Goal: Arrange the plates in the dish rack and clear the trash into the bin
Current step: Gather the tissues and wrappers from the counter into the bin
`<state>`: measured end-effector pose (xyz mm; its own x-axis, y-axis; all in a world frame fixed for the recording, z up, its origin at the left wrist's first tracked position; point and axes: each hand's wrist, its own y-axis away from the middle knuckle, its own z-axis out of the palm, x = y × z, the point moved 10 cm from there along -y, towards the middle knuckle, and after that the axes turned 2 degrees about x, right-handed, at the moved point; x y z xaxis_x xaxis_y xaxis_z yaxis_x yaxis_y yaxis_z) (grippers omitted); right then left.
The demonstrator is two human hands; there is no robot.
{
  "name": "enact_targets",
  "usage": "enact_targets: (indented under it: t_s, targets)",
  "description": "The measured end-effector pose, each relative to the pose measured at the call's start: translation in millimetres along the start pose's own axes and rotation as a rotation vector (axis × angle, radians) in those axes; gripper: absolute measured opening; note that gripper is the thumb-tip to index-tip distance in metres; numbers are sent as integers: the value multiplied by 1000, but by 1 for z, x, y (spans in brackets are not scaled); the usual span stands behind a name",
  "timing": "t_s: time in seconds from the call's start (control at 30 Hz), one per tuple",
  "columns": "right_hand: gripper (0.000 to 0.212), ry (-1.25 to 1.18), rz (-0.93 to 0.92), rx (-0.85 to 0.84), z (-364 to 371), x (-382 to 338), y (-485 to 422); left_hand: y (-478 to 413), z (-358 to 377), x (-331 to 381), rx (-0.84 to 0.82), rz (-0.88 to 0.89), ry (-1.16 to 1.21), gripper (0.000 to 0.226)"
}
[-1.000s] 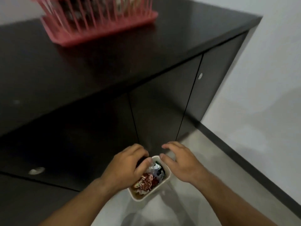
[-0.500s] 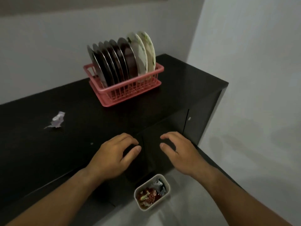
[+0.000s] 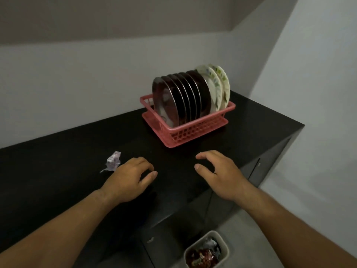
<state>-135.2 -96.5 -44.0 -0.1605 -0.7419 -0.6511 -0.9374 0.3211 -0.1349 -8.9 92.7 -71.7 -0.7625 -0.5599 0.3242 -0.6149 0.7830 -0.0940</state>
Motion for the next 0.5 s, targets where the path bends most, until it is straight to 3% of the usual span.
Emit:
enact_targets:
  t_s: [0.1, 0.27, 0.5]
  targets:
    - [38, 24, 34, -13, 23, -8, -23, -15, 3, -67, -26, -78, -106, 47]
    - [38, 23, 75, -37, 56, -14, -49, -25, 47, -172, -290, -413, -159, 71]
    - [32, 12, 147, -29, 64, -6, -63, -37, 36, -183, 30, -236, -152, 34]
